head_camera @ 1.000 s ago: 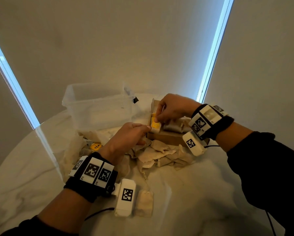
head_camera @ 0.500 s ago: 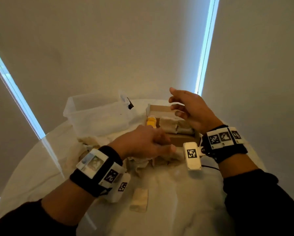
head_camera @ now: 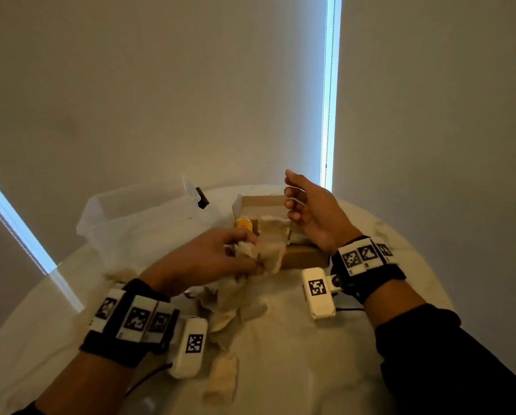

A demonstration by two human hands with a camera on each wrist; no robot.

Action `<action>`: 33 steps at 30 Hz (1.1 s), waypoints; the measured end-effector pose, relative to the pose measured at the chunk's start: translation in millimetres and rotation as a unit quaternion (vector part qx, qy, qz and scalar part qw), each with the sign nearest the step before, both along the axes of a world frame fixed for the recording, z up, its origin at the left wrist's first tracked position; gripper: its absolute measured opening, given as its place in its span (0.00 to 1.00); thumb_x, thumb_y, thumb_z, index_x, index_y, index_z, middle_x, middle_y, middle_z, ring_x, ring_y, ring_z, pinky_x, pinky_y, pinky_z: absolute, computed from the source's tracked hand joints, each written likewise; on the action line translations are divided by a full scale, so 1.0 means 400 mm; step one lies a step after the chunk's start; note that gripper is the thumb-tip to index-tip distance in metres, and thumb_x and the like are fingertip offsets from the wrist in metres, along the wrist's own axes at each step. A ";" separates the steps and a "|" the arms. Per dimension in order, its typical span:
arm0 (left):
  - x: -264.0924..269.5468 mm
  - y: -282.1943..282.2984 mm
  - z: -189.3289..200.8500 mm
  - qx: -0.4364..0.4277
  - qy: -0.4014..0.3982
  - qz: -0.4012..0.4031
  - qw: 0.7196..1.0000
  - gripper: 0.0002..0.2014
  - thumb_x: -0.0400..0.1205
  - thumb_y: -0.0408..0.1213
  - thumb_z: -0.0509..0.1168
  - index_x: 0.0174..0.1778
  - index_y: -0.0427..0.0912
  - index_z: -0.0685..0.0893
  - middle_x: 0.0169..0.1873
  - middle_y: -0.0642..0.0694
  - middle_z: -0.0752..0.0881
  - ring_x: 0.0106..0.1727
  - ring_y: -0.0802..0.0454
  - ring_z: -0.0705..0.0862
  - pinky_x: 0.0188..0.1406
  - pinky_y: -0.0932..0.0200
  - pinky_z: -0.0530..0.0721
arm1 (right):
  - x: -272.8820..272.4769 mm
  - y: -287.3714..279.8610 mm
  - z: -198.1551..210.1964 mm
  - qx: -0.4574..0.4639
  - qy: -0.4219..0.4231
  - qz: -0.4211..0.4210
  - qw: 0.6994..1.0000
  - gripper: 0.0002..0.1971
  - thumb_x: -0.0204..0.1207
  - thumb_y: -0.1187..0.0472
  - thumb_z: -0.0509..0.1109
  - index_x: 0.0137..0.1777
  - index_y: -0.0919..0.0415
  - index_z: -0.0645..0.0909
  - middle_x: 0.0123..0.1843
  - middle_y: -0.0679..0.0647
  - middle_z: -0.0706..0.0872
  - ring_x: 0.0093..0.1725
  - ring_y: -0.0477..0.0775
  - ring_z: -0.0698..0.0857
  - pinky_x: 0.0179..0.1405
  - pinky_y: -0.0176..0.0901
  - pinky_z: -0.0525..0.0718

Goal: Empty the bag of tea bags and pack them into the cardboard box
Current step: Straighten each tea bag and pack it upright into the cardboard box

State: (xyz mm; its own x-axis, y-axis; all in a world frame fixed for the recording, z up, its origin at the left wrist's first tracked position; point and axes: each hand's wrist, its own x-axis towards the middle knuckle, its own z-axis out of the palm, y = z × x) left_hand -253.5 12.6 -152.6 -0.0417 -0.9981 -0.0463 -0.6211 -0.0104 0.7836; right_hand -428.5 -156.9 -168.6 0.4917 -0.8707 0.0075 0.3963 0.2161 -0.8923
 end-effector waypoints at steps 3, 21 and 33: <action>0.051 -0.010 -0.012 -0.058 0.175 0.071 0.980 0.06 0.87 0.36 0.72 0.58 0.44 0.92 0.54 0.44 0.94 0.58 0.45 0.91 0.59 0.53 0.88 | 0.032 0.035 0.007 -0.054 0.029 0.038 0.997 0.17 0.84 0.46 0.77 0.60 0.60 0.87 0.46 0.54 0.89 0.44 0.52 0.86 0.38 0.40 0.83; 0.080 -0.035 -0.095 -0.039 0.557 0.178 0.810 0.28 0.85 0.65 0.69 0.55 0.39 0.91 0.57 0.29 0.85 0.54 0.34 0.85 0.66 0.35 0.84 | 0.173 0.200 -0.024 -0.211 0.194 0.082 0.955 0.16 0.79 0.50 0.82 0.60 0.58 0.90 0.49 0.63 0.94 0.33 0.55 0.88 0.38 0.48 0.90; 0.078 -0.047 -0.098 -0.135 0.440 0.325 0.826 0.19 0.87 0.62 0.69 0.43 0.49 0.87 0.33 0.53 0.85 0.28 0.57 0.79 0.20 0.62 0.73 | 0.157 0.158 -0.034 -0.091 -0.010 0.025 0.995 0.09 0.89 0.57 0.71 0.61 0.62 0.82 0.53 0.60 0.92 0.42 0.50 0.90 0.33 0.41 0.86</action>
